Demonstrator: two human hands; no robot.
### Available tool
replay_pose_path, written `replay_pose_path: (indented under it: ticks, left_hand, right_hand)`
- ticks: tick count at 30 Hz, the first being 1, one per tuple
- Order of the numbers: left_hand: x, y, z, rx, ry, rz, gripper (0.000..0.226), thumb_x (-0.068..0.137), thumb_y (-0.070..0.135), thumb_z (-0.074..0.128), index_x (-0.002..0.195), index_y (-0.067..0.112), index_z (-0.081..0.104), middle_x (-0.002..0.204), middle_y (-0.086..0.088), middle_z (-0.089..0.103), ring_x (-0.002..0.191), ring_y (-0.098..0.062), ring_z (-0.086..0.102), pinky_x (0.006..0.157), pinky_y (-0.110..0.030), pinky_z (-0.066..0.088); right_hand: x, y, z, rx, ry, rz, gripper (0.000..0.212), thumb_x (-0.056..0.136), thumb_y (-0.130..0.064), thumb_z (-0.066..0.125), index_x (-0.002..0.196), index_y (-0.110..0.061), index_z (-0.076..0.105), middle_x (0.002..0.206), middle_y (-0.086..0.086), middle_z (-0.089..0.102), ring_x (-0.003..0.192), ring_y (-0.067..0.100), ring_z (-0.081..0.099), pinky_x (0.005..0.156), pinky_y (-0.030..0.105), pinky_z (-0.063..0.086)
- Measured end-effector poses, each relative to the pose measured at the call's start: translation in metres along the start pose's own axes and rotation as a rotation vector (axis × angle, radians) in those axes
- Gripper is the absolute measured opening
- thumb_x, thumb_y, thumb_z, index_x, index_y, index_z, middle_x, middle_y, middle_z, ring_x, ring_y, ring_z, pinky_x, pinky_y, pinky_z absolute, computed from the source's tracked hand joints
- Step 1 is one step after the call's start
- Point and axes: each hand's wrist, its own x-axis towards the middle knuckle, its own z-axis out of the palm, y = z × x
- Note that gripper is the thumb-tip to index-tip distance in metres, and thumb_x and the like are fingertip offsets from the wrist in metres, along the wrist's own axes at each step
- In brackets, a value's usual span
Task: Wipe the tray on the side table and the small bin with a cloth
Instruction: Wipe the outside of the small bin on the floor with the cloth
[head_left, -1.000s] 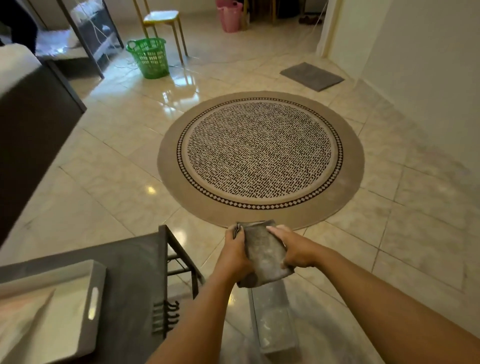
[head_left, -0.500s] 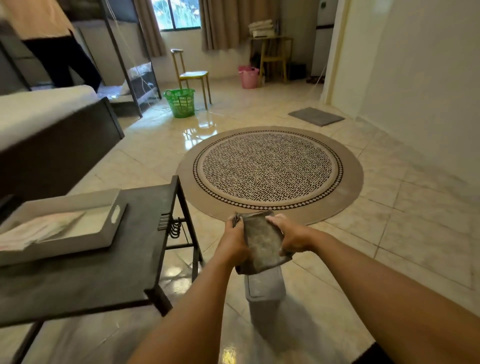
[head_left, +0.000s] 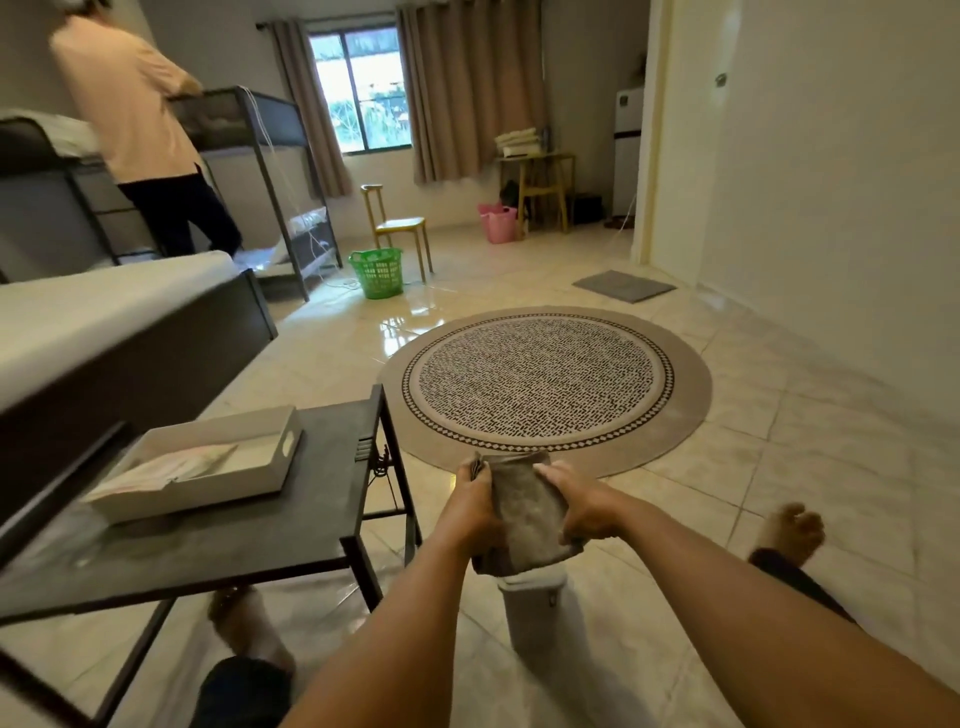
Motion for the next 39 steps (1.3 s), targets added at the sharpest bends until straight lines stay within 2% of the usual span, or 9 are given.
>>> replay_pose_path:
  ticks: [6,10,13,19,26,29,32,35,39]
  left_hand:
    - [0.024,-0.029,0.01,0.109,0.015,-0.105,0.095,0.078,0.007,0.077,0.153,0.017,0.021,0.157,-0.012,0.017,0.137,-0.033,0.036,0.109,-0.038,0.038]
    - [0.056,-0.048,0.023,0.08,-0.065,-0.093,0.071,0.092,0.019,0.063,0.147,0.027,0.018,0.147,-0.01,0.031,0.13,-0.033,0.041,0.108,-0.049,0.043]
    - [0.086,-0.066,0.034,0.073,-0.092,-0.13,0.091,0.084,0.018,0.074,0.151,0.024,0.014,0.151,-0.005,0.021,0.129,-0.025,0.037,0.104,-0.034,0.041]
    - [0.135,-0.092,0.05,0.162,-0.194,-0.119,0.102,0.077,0.019,0.08,0.154,0.017,0.013,0.158,-0.003,0.004,0.137,-0.028,0.031,0.111,-0.033,0.034]
    - [0.162,-0.127,0.066,0.205,-0.241,-0.108,0.093,0.076,0.019,0.081,0.151,0.018,0.025,0.158,-0.003,0.002,0.137,-0.026,0.03,0.11,-0.032,0.036]
    - [0.162,-0.138,0.073,0.267,-0.238,-0.107,0.09,0.077,0.034,0.078,0.15,0.036,0.026,0.157,0.001,-0.008,0.141,-0.034,0.016,0.114,-0.046,0.031]
    - [0.16,-0.145,0.085,0.556,-0.138,0.007,0.083,0.078,0.064,0.061,0.148,0.051,0.017,0.156,0.009,-0.031,0.142,-0.027,-0.017,0.114,-0.064,0.008]
    - [0.16,-0.152,0.098,0.66,-0.044,0.203,0.077,0.084,0.074,0.039,0.15,0.051,0.006,0.155,0.009,-0.041,0.144,-0.024,-0.031,0.113,-0.056,-0.006]
    - [0.154,-0.165,0.118,0.725,-0.183,0.36,0.07,0.092,0.073,0.019,0.15,0.05,-0.013,0.148,0.017,-0.047,0.14,-0.014,-0.041,0.118,-0.053,-0.011]
  right_hand:
    - [0.03,0.017,0.026,0.045,-0.072,0.023,0.112,0.072,-0.003,0.081,0.158,-0.018,0.011,0.159,0.005,0.015,0.144,0.027,0.026,0.114,0.038,0.039]
    - [0.061,0.04,0.041,0.076,-0.102,0.048,0.111,0.073,-0.003,0.081,0.158,-0.019,0.011,0.158,0.004,0.019,0.142,0.027,0.03,0.113,0.039,0.041]
    - [0.086,0.059,0.054,0.095,-0.128,0.067,0.11,0.073,-0.005,0.081,0.158,-0.018,0.011,0.158,0.004,0.019,0.142,0.027,0.029,0.113,0.037,0.04]
    - [0.128,0.096,0.078,0.112,-0.131,0.065,0.11,0.073,-0.009,0.081,0.158,-0.017,0.012,0.159,0.005,0.019,0.144,0.025,0.027,0.116,0.036,0.036]
    - [0.152,0.141,0.105,0.421,0.006,0.32,0.063,0.099,-0.016,0.052,0.156,-0.026,0.025,0.129,0.013,0.053,0.11,0.028,0.058,0.096,0.048,0.054]
    - [0.158,0.143,0.113,0.553,-0.034,0.335,0.065,0.098,-0.007,0.05,0.154,-0.032,0.027,0.098,0.012,0.059,0.085,0.022,0.06,0.073,0.039,0.057]
    - [0.163,0.144,0.118,0.579,-0.003,0.315,0.069,0.094,-0.002,0.055,0.153,-0.028,0.031,0.088,0.007,0.056,0.077,0.017,0.056,0.065,0.031,0.053]
    - [0.161,0.147,0.12,0.635,0.012,0.303,0.072,0.091,0.002,0.06,0.153,-0.023,0.033,0.088,0.008,0.058,0.078,0.016,0.06,0.067,0.03,0.055]
    - [0.152,0.148,0.123,0.714,-0.018,0.29,0.074,0.091,0.003,0.061,0.154,-0.023,0.033,0.096,0.014,0.058,0.083,0.021,0.061,0.07,0.031,0.058]
